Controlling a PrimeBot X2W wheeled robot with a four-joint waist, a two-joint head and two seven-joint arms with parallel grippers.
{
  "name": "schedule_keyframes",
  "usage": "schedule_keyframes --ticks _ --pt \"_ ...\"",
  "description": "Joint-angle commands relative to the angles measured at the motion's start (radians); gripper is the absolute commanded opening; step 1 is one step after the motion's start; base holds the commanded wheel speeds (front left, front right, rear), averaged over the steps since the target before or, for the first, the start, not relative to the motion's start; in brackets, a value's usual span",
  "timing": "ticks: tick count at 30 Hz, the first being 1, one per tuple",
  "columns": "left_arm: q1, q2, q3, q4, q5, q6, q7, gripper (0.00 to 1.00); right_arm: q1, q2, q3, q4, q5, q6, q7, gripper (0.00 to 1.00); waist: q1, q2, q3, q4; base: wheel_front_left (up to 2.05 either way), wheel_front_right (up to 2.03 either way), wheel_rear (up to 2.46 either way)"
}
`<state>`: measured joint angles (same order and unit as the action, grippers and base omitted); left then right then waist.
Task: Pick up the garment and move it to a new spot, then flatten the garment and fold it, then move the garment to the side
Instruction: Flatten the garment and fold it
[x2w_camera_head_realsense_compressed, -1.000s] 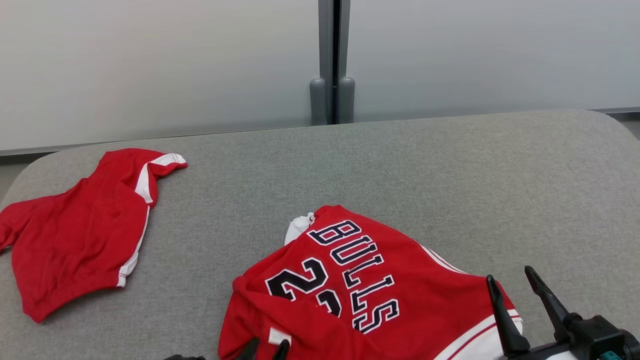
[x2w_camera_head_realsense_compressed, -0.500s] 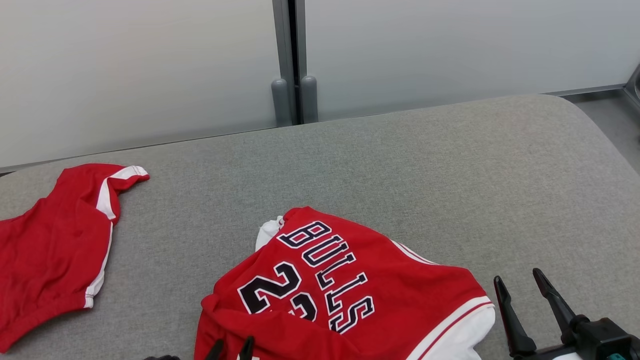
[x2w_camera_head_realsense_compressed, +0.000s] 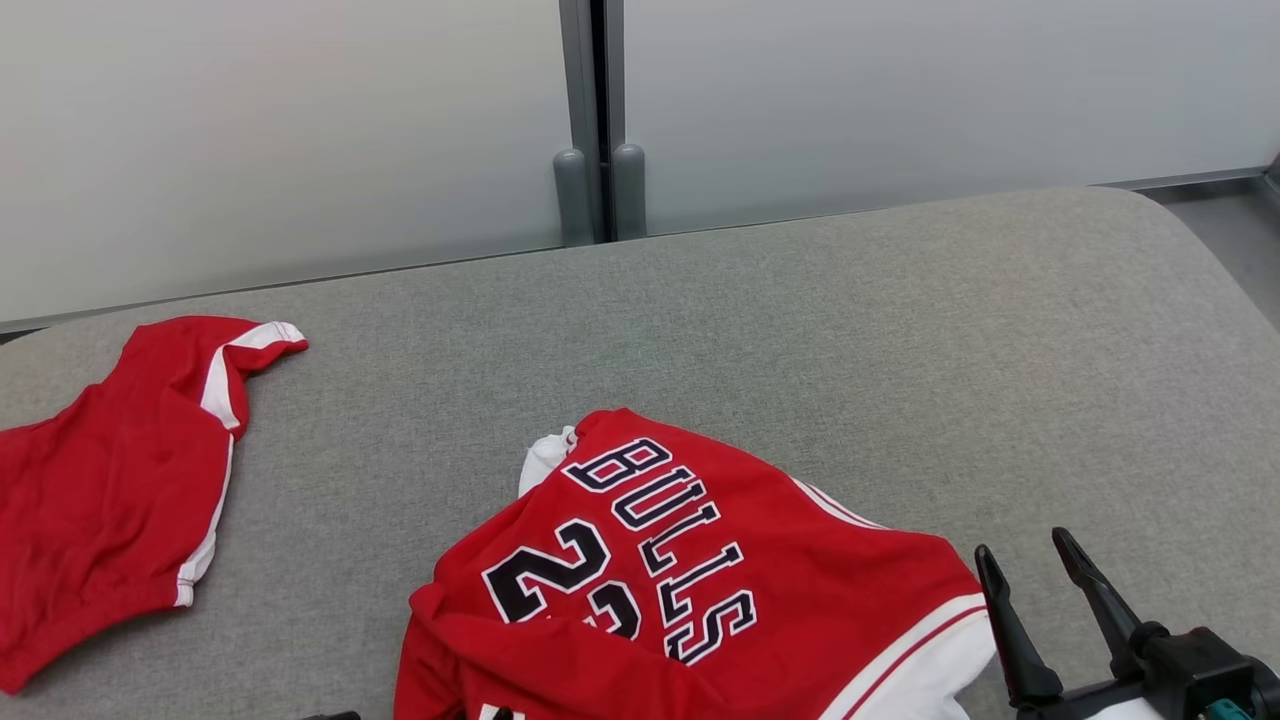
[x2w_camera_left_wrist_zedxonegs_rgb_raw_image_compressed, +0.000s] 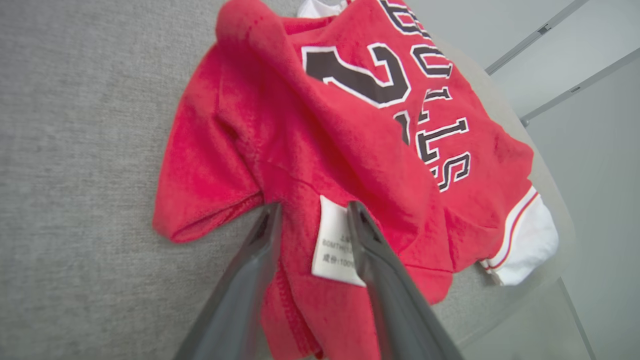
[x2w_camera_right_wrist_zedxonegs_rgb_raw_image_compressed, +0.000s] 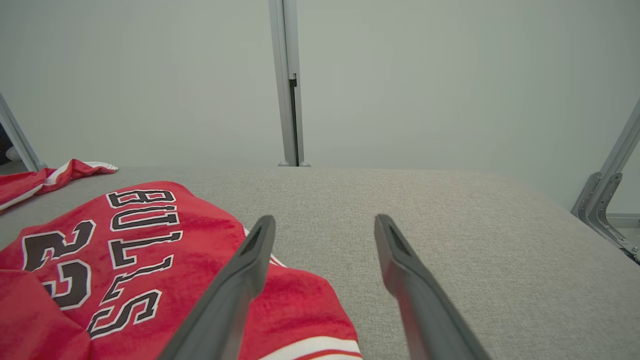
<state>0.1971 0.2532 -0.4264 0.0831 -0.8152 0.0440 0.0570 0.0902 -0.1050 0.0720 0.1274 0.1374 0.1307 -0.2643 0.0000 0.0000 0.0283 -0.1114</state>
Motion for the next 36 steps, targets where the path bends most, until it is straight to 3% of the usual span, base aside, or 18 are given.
schedule_keyframes --ticks 1,8,13,18,19,21,22,30,36 --pt "-0.022 0.000 -0.005 0.010 -0.004 -0.012 0.003 0.00 -0.007 -0.008 -0.001 -0.002 0.003 0.000 0.000 1.00 0.0000 0.0000 0.001 -0.003 0.00 0.00 0.00" --pt "-0.063 0.009 -0.071 -0.081 0.094 0.011 0.014 0.00 0.005 -0.017 -0.012 -0.005 0.006 0.000 0.000 1.00 0.0000 0.0000 0.002 -0.016 0.00 0.00 0.00" --pt "-0.106 0.008 -0.192 -0.198 0.174 0.007 0.116 0.00 0.008 -0.013 -0.006 0.000 0.006 0.000 0.000 1.00 0.0000 0.0000 -0.001 -0.024 0.00 0.00 0.00" --pt "-0.144 -0.012 -0.271 -0.200 0.200 -0.006 0.199 0.00 0.001 -0.010 -0.003 0.003 0.008 0.000 0.000 1.00 0.0000 0.0000 0.000 -0.029 0.00 0.00 0.00" --pt "-0.147 -0.019 -0.283 -0.183 0.203 -0.005 0.209 0.13 -0.003 -0.009 0.000 0.004 0.008 0.000 0.000 1.00 0.0000 0.0000 0.000 -0.031 0.00 0.00 0.00" --pt "-0.155 -0.026 -0.302 -0.143 0.216 -0.008 0.215 0.65 -0.008 -0.009 0.002 0.005 0.011 0.000 0.000 1.00 0.0000 0.0000 0.000 -0.038 0.00 0.00 0.00" --pt "-0.151 -0.031 -0.309 -0.128 0.214 -0.010 0.212 1.00 -0.008 -0.009 0.002 0.006 0.012 0.000 0.000 1.00 0.0000 0.0000 0.000 -0.040 0.00 0.00 0.00" --pt "-0.095 -0.028 -0.282 -0.143 0.181 0.004 0.162 1.00 0.015 -0.010 -0.012 0.002 0.009 0.000 0.000 1.00 0.0000 0.0000 0.000 -0.030 0.00 0.00 0.00" --pt "-0.037 0.039 -0.200 -0.300 0.163 0.071 0.158 1.00 0.013 -0.012 -0.011 -0.004 0.005 0.000 0.000 1.00 0.0000 0.0000 0.001 -0.013 0.00 0.00 0.00"
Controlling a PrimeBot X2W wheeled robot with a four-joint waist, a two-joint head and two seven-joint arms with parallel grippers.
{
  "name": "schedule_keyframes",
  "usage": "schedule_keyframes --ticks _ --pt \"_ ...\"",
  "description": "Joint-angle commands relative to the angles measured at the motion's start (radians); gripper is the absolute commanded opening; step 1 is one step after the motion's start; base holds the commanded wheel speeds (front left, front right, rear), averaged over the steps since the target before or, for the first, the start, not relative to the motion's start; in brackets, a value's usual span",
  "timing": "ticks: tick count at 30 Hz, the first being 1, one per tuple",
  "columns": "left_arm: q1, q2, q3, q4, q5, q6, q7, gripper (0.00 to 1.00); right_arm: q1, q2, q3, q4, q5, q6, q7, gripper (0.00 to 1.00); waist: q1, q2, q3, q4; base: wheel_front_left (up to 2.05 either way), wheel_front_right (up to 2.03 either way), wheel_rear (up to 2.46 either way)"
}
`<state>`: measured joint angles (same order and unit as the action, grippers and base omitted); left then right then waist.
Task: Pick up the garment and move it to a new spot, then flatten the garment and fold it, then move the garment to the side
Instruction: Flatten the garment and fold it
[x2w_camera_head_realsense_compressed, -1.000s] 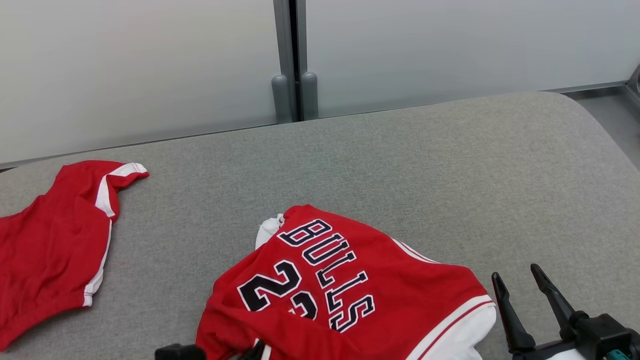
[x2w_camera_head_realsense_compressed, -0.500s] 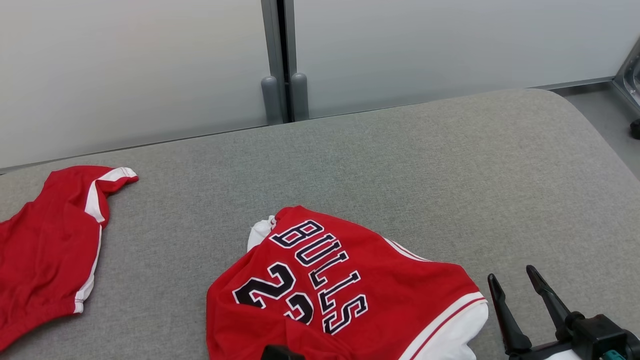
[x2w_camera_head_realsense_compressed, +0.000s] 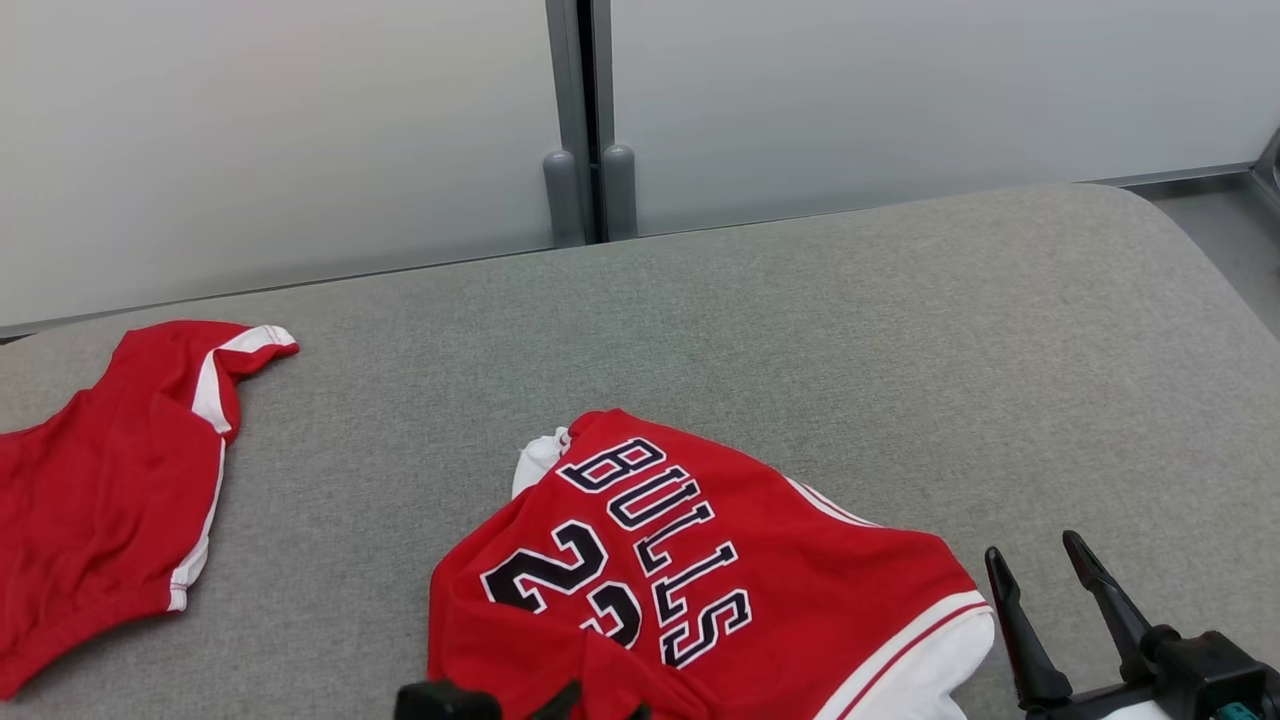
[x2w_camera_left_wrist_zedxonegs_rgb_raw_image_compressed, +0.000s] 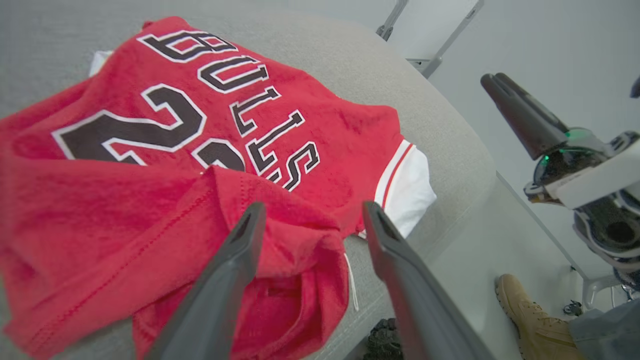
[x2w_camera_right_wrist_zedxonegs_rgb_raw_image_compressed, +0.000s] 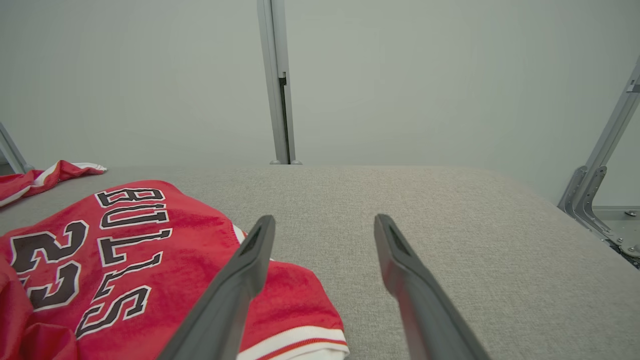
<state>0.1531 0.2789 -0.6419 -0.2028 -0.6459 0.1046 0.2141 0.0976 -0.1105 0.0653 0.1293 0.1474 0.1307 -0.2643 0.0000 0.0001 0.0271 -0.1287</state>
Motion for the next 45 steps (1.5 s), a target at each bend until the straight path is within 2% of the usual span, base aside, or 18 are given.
schedule_keyframes --ticks 1,4,12,13,14,15,18,21,22,28,32,35,40,41,43,45 --pt "0.016 0.020 0.031 -0.032 -0.016 0.019 0.003 1.00 0.007 -0.006 -0.006 -0.007 -0.005 0.000 0.000 1.00 0.0000 -0.0001 0.004 0.009 0.00 0.00 0.00" --pt "0.019 0.048 0.056 -0.028 -0.023 0.026 0.018 1.00 0.003 -0.007 0.000 -0.004 -0.004 0.000 0.000 1.00 0.0000 -0.0001 0.011 0.016 0.00 0.00 0.00" --pt "-0.029 0.004 0.025 0.103 -0.077 -0.029 0.031 1.00 -0.026 -0.007 0.012 -0.004 0.004 0.000 0.000 1.00 0.0000 -0.0001 0.045 -0.004 0.00 0.00 0.00" --pt "-0.037 0.000 0.024 0.116 -0.071 -0.034 0.025 0.71 -0.024 -0.008 0.010 -0.004 0.003 0.000 0.000 1.00 0.0000 -0.0001 0.047 -0.006 0.00 0.00 0.00" --pt "-0.044 -0.008 0.026 0.127 -0.070 -0.035 0.015 0.32 -0.022 -0.009 0.007 -0.004 0.003 0.000 0.000 1.00 0.0000 -0.0001 0.049 -0.006 0.00 0.00 0.00" --pt "-0.046 -0.017 0.028 0.136 -0.079 -0.041 0.010 0.00 -0.020 -0.009 0.004 -0.004 0.004 0.000 0.000 1.00 0.0000 -0.0001 0.050 -0.006 0.00 0.00 0.00" --pt "-0.039 0.003 0.035 0.132 -0.101 -0.054 0.026 0.00 -0.007 -0.011 -0.007 -0.005 0.003 0.000 0.000 1.00 0.0000 -0.0001 0.044 0.002 0.00 0.00 0.00" --pt "-0.007 0.069 0.095 0.070 -0.113 -0.030 0.021 0.00 0.000 -0.009 -0.022 -0.009 0.000 0.000 0.000 1.00 0.0000 -0.0001 0.041 0.021 0.00 0.00 0.00" --pt "-0.007 0.069 0.095 0.070 -0.113 -0.030 0.021 0.00 0.000 -0.009 -0.022 -0.009 0.000 0.000 0.000 1.00 0.0000 -0.0001 0.041 0.021 0.00 0.00 0.00" --pt "0.100 0.243 0.262 -0.075 -0.167 0.052 0.075 0.00 -0.008 -0.004 -0.011 -0.007 -0.004 0.000 0.000 1.00 0.0000 -0.0001 0.038 0.062 0.00 0.00 0.00" --pt "0.196 0.301 0.315 -0.044 -0.217 0.094 0.118 0.00 -0.020 0.000 -0.010 -0.004 -0.004 0.000 0.000 1.00 0.0000 -0.0001 0.040 0.071 0.00 0.00 0.00" --pt "0.238 0.286 0.325 0.021 -0.258 0.094 0.119 0.00 -0.018 0.003 -0.006 0.000 -0.001 0.000 0.000 1.00 0.0000 -0.0001 0.042 0.074 0.00 0.00 0.00" --pt "0.274 0.233 0.312 0.060 -0.337 0.030 0.103 0.00 -0.007 -0.001 -0.004 0.007 0.003 0.000 0.000 1.00 0.0000 -0.0001 0.035 0.067 0.00 0.00 0.00" --pt "0.280 0.234 0.317 0.059 -0.341 0.021 0.093 0.07 -0.006 -0.002 -0.005 0.008 0.004 0.000 0.000 1.00 0.0000 -0.0001 0.033 0.064 0.00 0.00 0.00" --pt "0.295 0.240 0.342 0.047 -0.345 0.012 0.062 1.00 -0.005 -0.002 -0.006 0.008 0.004 0.000 0.000 1.00 0.0000 -0.0001 0.029 0.058 0.00 0.00 0.00" --pt "0.320 0.251 0.370 0.020 -0.345 0.015 0.034 1.00 -0.003 -0.003 -0.005 0.009 0.004 0.000 0.000 1.00 0.0000 -0.0001 0.025 0.051 0.00 0.00 0.00"
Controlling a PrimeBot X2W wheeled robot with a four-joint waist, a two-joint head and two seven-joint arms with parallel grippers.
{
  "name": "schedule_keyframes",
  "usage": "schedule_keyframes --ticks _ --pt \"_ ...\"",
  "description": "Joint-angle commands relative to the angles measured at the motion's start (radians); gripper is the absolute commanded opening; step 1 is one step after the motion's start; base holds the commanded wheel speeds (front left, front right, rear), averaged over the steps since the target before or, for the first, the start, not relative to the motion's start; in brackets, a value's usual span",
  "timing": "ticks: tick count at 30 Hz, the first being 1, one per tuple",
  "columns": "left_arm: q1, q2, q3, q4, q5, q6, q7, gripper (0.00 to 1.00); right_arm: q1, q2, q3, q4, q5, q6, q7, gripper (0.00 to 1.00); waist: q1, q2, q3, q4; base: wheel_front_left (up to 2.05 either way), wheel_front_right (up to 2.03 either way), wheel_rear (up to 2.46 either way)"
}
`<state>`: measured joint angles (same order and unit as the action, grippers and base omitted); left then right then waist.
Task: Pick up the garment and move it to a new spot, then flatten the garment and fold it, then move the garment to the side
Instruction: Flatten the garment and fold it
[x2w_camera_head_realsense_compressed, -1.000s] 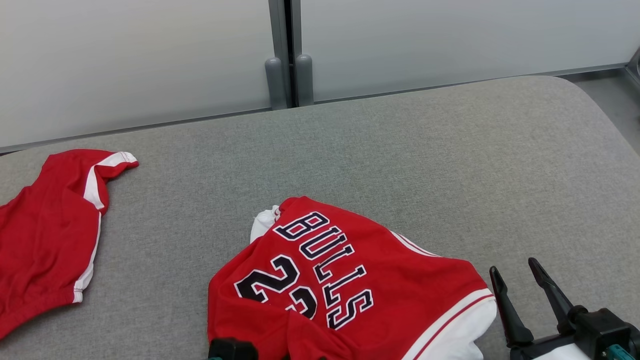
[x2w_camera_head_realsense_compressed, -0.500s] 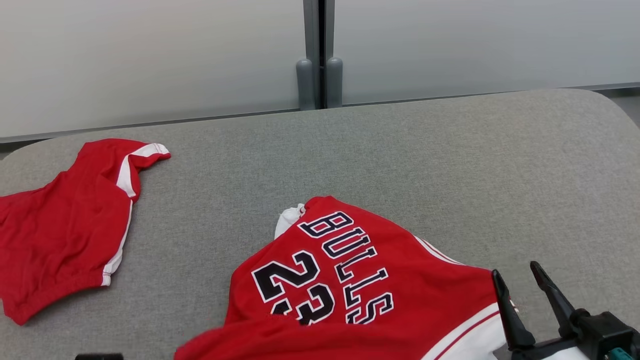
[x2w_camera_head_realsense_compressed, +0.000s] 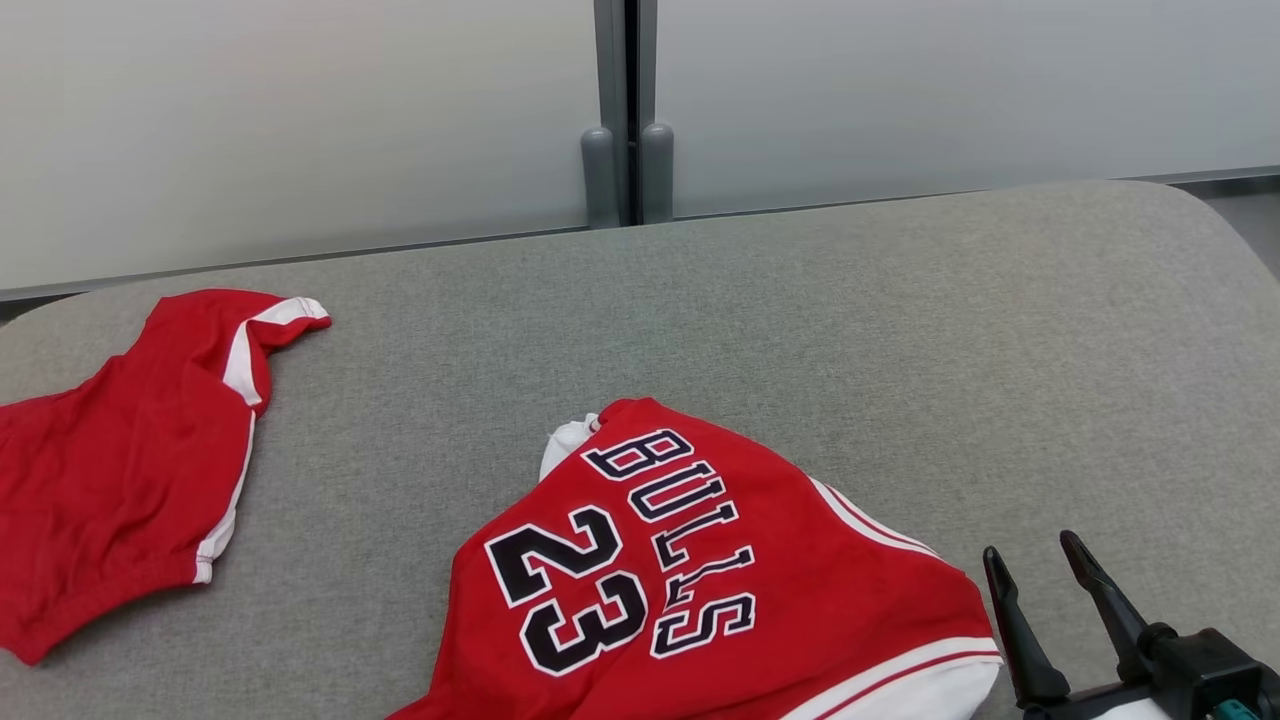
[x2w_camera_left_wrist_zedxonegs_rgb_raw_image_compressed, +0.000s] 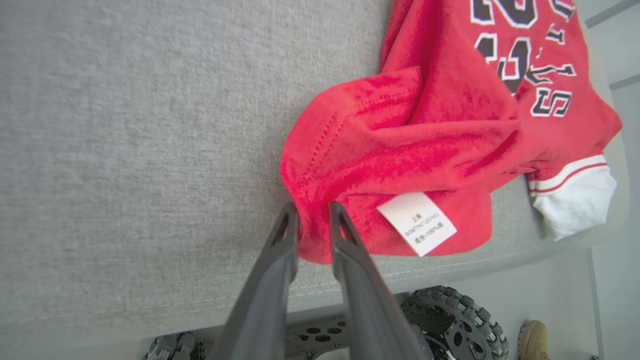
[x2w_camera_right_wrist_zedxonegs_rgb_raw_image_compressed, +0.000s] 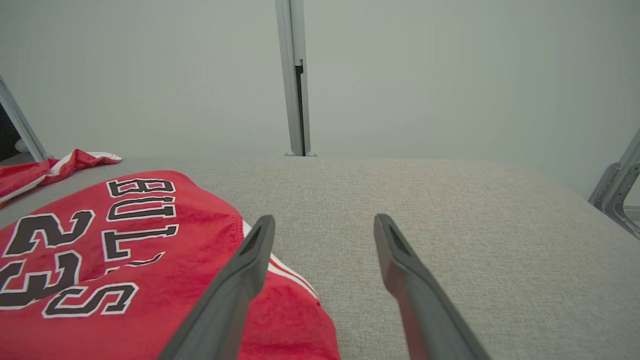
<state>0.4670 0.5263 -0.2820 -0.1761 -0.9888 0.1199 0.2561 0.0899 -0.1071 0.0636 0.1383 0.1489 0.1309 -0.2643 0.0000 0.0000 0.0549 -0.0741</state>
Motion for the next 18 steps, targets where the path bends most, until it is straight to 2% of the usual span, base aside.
schedule_keyframes --ticks 1,6,8,10,13,15,18 --pt "0.017 0.011 0.030 -0.025 -0.007 0.005 -0.022 1.00 0.005 -0.007 -0.005 -0.001 0.003 0.000 0.000 1.00 0.0000 0.0000 -0.005 -0.008 0.00 0.00 0.00" --pt "0.058 0.062 0.125 -0.140 0.007 0.045 -0.065 1.00 -0.005 -0.008 0.002 -0.002 0.004 0.000 0.000 1.00 0.0000 0.0000 -0.004 -0.039 0.00 0.00 0.00" --pt "0.012 0.060 0.141 -0.181 0.011 0.052 -0.072 1.00 -0.009 -0.005 0.004 -0.006 0.005 0.000 0.000 1.00 0.0000 0.0000 0.003 -0.049 0.00 0.00 0.00" --pt "-0.064 0.066 0.117 -0.181 0.038 0.062 -0.049 1.00 -0.016 -0.003 0.011 -0.006 0.006 0.000 0.000 1.00 0.0000 0.0000 0.018 -0.060 0.00 0.00 0.00" --pt "-0.250 0.007 0.016 -0.116 0.065 0.056 0.012 1.00 -0.037 -0.001 0.023 -0.002 0.010 0.000 0.000 1.00 0.0000 0.0000 0.048 -0.081 0.00 0.00 0.00" --pt "-0.390 -0.027 -0.047 -0.010 0.105 0.046 0.044 1.00 -0.052 0.002 0.030 0.000 0.010 0.000 0.000 1.00 0.0000 0.0000 0.066 -0.096 0.00 0.00 0.00" --pt "-0.561 -0.108 -0.127 0.175 0.136 0.014 0.072 1.00 -0.072 0.004 0.045 0.005 0.013 0.000 0.000 1.00 0.0000 0.0000 0.086 -0.126 0.00 0.00 0.00"
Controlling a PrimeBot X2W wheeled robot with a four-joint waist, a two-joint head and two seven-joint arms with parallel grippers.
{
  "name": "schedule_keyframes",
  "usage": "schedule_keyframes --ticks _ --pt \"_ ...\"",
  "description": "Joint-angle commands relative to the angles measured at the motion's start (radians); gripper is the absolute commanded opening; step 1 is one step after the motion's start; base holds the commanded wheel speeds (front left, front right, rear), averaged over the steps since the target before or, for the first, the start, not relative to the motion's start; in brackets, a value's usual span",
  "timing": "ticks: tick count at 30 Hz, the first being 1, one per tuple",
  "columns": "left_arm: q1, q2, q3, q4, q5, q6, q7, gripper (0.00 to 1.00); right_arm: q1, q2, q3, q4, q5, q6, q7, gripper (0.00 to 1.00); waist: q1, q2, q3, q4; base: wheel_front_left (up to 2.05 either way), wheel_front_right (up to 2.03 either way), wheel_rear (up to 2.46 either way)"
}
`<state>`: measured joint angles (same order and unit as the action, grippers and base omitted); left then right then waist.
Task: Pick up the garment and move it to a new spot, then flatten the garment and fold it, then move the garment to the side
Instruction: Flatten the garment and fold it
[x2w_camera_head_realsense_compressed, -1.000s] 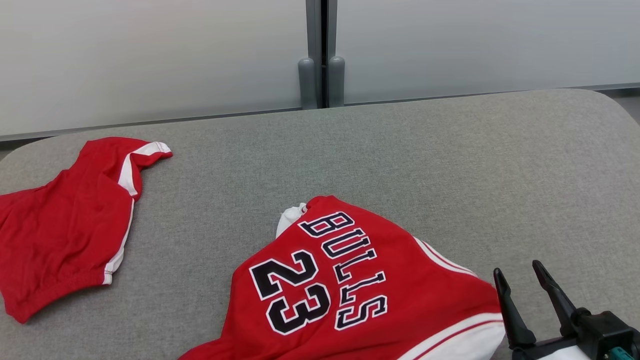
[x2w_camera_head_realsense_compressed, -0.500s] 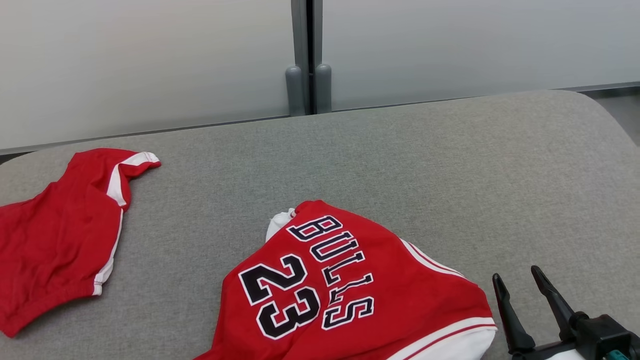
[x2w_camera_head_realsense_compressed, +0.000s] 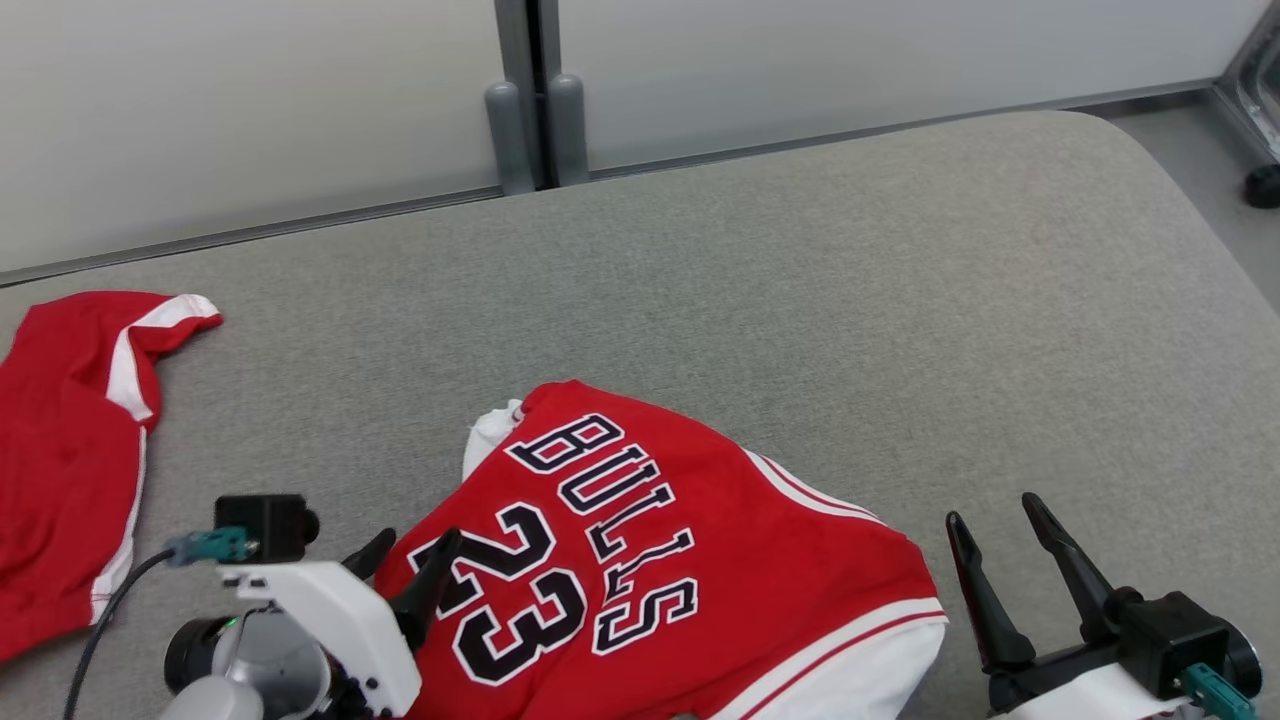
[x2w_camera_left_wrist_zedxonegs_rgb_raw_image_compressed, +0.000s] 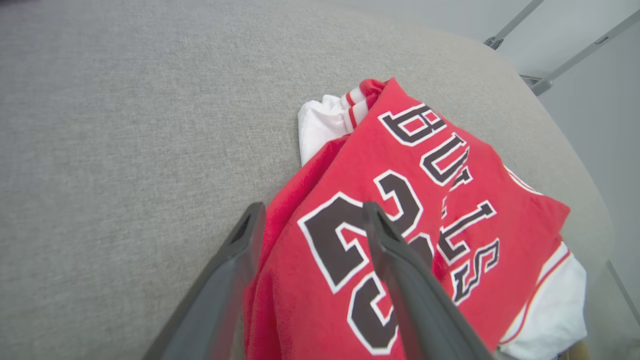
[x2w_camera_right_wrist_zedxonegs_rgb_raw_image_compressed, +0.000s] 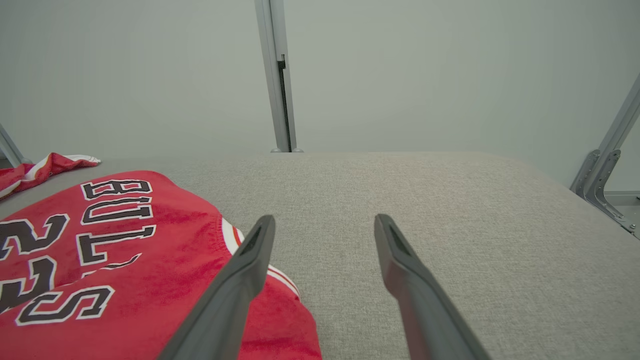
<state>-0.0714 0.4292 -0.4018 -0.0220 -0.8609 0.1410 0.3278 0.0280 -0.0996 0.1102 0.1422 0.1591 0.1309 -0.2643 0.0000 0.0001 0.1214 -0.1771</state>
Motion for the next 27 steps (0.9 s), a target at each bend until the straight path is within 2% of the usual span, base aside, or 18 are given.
schedule_keyframes --ticks 1,4,8,9,10,12,15,16,19,27 --pt "-0.069 -0.018 -0.018 0.087 0.023 -0.021 -0.002 1.00 -0.014 -0.003 -0.001 0.003 0.004 0.000 0.000 1.00 0.0000 -0.0001 0.024 -0.033 0.00 0.00 0.00" --pt "-0.136 -0.052 -0.037 0.195 0.032 -0.044 -0.010 1.00 -0.019 -0.001 -0.001 0.006 0.005 0.000 0.000 1.00 0.0000 -0.0001 0.031 -0.051 0.00 0.00 0.00" --pt "-0.210 -0.080 -0.094 0.343 0.037 -0.109 0.031 1.00 -0.013 -0.004 -0.009 0.006 0.005 0.000 0.000 1.00 0.0000 -0.0001 0.040 -0.073 0.00 0.00 0.00" --pt "-0.217 -0.091 -0.108 0.369 0.024 -0.132 0.050 0.77 -0.011 -0.004 -0.013 0.005 0.005 0.000 0.000 1.00 0.0000 -0.0001 0.042 -0.075 0.00 0.00 0.00" --pt "-0.219 -0.106 -0.115 0.395 0.005 -0.149 0.065 0.00 -0.009 -0.004 -0.016 0.005 0.006 0.000 0.000 1.00 0.0000 -0.0001 0.042 -0.076 0.00 0.00 0.00" --pt "-0.234 -0.120 -0.135 0.428 0.003 -0.188 0.074 0.00 -0.011 -0.003 -0.018 0.005 0.007 0.000 0.000 1.00 0.0000 -0.0001 0.045 -0.080 0.00 0.00 0.00" --pt "-0.305 -0.136 -0.102 0.470 0.048 -0.160 -0.042 0.00 -0.021 0.001 -0.018 0.003 0.007 0.000 0.000 1.00 0.0000 -0.0001 0.049 -0.081 0.00 0.00 0.00" --pt "-0.333 -0.145 -0.079 0.489 0.063 -0.134 -0.104 0.00 -0.023 0.002 -0.015 0.001 0.006 0.000 0.000 1.00 0.0000 -0.0001 0.050 -0.080 0.00 0.00 0.00" --pt "-0.392 -0.182 -0.071 0.566 0.113 -0.100 -0.213 0.00 -0.031 -0.001 -0.004 0.003 0.003 0.000 0.000 1.00 0.0000 -0.0001 0.050 -0.079 0.00 0.00 0.00" --pt "-0.576 -0.215 -0.054 0.779 0.166 -0.089 -0.359 0.00 -0.050 -0.027 0.010 0.013 0.006 0.000 0.000 1.00 0.0000 -0.0001 0.042 -0.090 0.00 0.00 0.00"
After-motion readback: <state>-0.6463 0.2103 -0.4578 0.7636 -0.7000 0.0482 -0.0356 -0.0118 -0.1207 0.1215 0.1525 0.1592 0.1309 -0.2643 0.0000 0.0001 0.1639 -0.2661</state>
